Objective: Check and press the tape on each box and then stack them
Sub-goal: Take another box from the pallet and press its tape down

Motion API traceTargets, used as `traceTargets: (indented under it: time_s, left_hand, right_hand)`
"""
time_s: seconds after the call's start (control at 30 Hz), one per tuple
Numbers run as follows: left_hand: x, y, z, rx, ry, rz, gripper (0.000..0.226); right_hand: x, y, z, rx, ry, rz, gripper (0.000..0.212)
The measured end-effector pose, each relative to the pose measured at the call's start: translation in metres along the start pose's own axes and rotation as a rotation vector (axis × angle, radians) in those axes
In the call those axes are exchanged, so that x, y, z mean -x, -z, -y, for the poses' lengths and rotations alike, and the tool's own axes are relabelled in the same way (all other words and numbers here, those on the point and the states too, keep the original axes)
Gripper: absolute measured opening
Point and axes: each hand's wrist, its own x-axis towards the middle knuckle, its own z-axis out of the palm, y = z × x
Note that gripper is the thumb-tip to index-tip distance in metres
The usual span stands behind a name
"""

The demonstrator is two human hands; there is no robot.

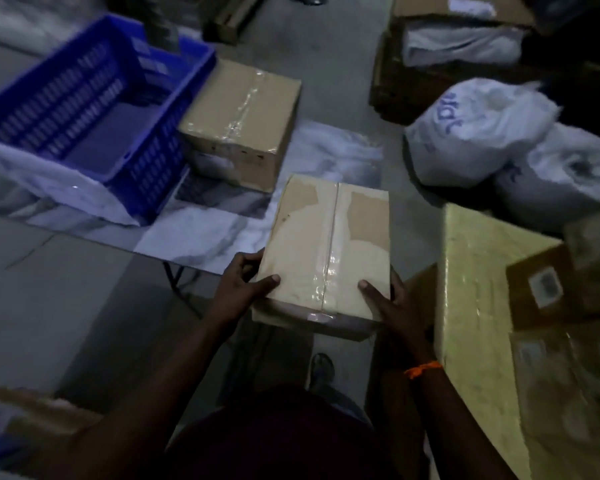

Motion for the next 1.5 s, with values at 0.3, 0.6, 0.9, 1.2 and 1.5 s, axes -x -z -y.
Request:
traceTargets:
  time_s: [0.3, 0.6, 0.9, 1.2, 1.5]
  left_hand:
    - [-0.016, -0.040, 0.013, -0.042, 0.043, -0.256, 0.054]
    - [-0.074, -0.056, -0.030, -0.242, 0.081, -0.387, 0.047]
    - [-0.143, -0.058, -0.075, -0.360, 0.053, -0.163, 0.045]
    - [-0.139, -0.085, -0.105, -0.131, -0.162, -0.173, 0.059]
    - [-0.093, -0.075, -0.116, 0.161, -0.280, -0.086, 0.055]
  right_hand:
    - [-0.081, 0.029, -0.017, 0.099, -0.019, 0.155, 0.070]
    - [-0.162, 0.048, -0.016, 0.095, -0.019, 0.188, 0.064]
    - [-0.197, 0.004, 0.020, -0.063, -0.039, 0.092, 0.051]
    - [-0.180, 0.016, 0.068, -0.115, 0.113, -0.154, 0.057]
    - [-0.123, 0.028, 0.104, -0.363, 0.268, -0.276, 0.028]
